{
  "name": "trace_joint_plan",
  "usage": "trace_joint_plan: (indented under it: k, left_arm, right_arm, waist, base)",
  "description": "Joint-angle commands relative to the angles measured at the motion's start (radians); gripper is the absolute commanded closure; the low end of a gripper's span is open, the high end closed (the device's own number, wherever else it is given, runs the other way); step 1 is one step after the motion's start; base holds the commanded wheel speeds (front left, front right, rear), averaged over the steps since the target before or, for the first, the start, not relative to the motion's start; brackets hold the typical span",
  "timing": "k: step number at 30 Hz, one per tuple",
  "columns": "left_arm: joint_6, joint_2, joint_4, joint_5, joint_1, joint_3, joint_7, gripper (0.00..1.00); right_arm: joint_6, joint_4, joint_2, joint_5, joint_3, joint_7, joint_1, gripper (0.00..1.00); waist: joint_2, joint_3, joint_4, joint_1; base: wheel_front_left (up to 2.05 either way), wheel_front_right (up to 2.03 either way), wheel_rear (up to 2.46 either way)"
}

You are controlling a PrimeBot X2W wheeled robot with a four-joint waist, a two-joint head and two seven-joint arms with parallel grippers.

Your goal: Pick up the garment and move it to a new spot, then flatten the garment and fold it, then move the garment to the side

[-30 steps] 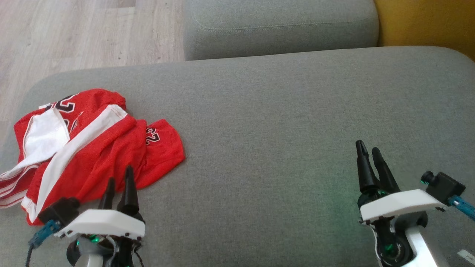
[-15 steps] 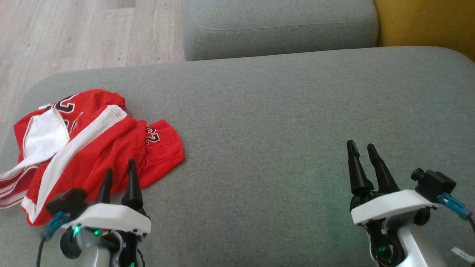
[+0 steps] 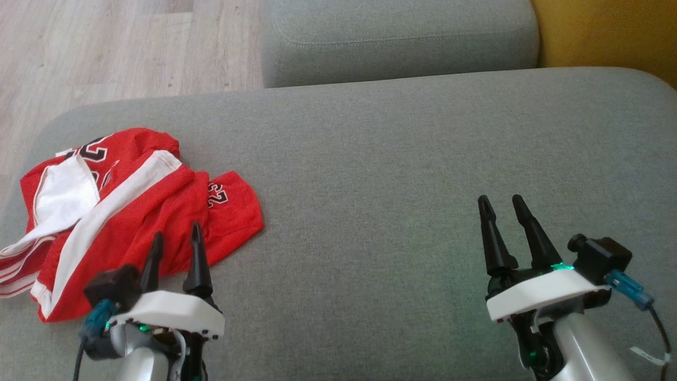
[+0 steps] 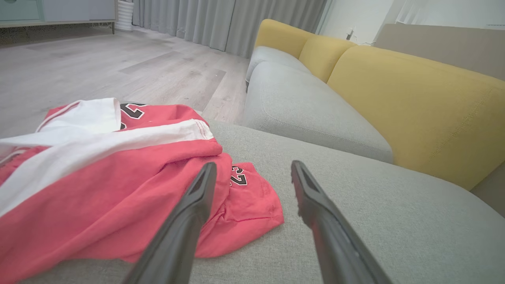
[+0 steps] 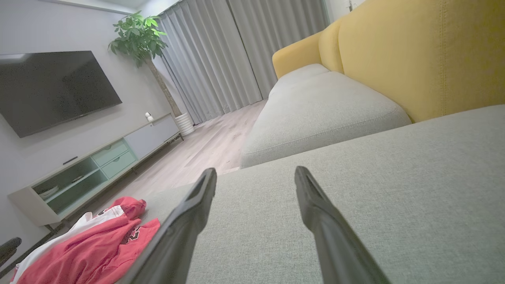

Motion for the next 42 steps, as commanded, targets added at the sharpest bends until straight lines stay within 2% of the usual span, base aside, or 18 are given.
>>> trace_joint_plan:
  k: [1, 9, 24, 42]
  left_arm:
    - [0.006, 0.014, -0.044, 0.04, -0.061, 0.019, -0.016, 0.0]
    - [0.021, 0.014, -0.068, 0.153, -0.064, 0.011, -0.042, 0.0]
    - [0.021, 0.014, -0.085, 0.314, -0.07, 0.0, -0.083, 0.0]
    - [0.018, 0.011, -0.082, 0.316, -0.059, 0.019, -0.083, 0.0]
  right_arm:
    - [0.006, -0.036, 0.0, -0.039, 0.026, -0.017, -0.056, 0.0]
    - [0.007, -0.033, 0.005, -0.14, 0.036, -0.043, -0.063, 0.0]
    - [0.008, -0.026, 0.012, -0.307, 0.04, -0.085, -0.075, 0.0]
    - [0.008, -0.013, 0.026, -0.316, 0.012, -0.085, -0.073, 0.0]
  waist:
    - [0.0, -0.001, 0.0, 0.0]
    - [0.0, -0.003, 0.001, 0.0]
    - [0.0, -0.012, 0.001, 0.0]
    - [0.0, -0.016, -0.004, 0.0]
  base:
    - [0.0, 0.0, 0.0]
    - [0.0, 0.0, 0.0]
    - [0.0, 0.0, 0.0]
    - [0.0, 0.0, 0.0]
